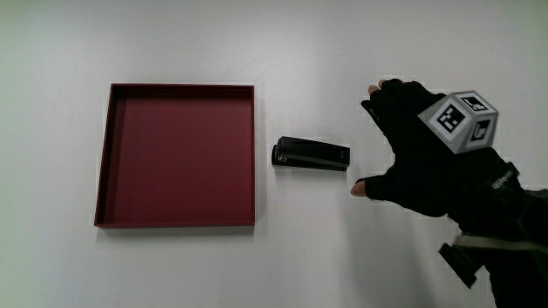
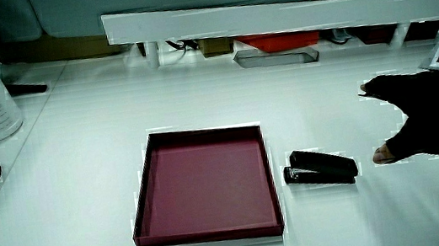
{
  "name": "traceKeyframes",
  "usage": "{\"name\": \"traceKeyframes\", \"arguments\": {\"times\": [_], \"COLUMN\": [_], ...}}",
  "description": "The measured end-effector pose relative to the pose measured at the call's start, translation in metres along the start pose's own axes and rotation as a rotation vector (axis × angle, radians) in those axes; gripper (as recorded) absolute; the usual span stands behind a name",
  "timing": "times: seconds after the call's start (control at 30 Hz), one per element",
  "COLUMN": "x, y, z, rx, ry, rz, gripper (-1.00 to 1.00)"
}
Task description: Place stapper on desk
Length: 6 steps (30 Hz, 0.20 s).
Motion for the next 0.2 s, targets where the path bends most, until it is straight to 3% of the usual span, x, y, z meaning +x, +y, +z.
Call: {"name": "traceKeyframes", "arguments": {"times": [0.2], "x": [0.0025], "y": [0.0026], "z": [-0.0032], "rx": [-0.008], "ry": [-0.002], "rz": [-0.003], "gripper": [-1.00]}}
